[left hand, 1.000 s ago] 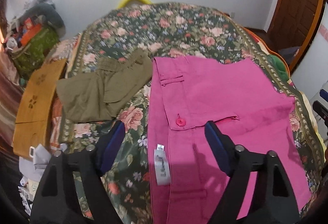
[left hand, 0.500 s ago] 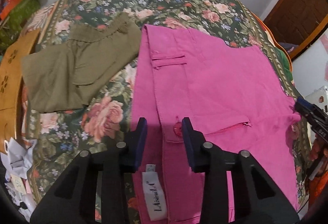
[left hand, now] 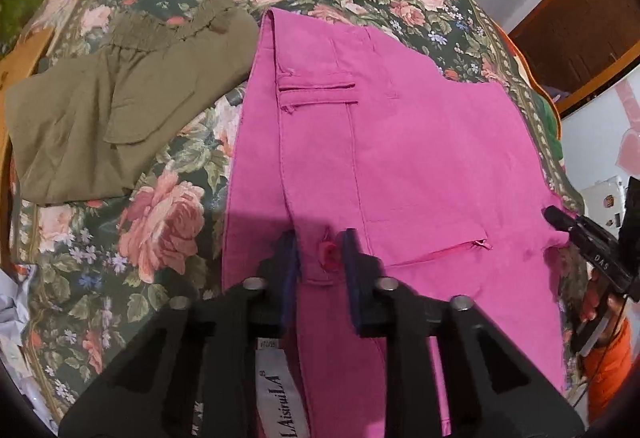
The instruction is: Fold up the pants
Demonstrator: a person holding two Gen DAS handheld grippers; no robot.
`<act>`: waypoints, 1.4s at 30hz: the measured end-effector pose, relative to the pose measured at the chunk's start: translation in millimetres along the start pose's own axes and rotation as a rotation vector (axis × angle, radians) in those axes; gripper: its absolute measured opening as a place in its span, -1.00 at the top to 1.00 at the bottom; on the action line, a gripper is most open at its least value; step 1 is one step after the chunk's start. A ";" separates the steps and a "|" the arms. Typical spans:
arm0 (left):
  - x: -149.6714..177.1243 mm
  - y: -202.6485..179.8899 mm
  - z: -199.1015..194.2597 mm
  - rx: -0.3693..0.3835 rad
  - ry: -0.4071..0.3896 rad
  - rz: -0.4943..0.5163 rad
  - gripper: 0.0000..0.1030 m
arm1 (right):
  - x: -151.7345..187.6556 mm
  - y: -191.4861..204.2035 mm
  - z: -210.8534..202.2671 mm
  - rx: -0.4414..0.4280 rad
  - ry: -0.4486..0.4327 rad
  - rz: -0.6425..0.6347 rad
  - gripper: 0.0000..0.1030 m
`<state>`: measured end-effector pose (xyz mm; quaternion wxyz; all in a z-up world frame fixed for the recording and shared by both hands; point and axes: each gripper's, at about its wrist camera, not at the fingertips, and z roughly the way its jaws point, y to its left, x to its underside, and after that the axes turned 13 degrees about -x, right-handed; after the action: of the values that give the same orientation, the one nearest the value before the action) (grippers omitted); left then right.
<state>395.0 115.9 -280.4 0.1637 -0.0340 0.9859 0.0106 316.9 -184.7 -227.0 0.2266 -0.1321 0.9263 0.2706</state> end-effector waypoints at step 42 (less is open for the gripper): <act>-53.8 14.6 -45.0 -0.156 -0.189 0.053 -0.38 | -68.6 11.3 -17.1 0.020 -0.114 -0.078 0.00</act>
<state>430.3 132.4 -220.2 0.2524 -0.0196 0.9628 0.0950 366.0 -176.6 -175.5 0.2905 -0.1502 0.9087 0.2595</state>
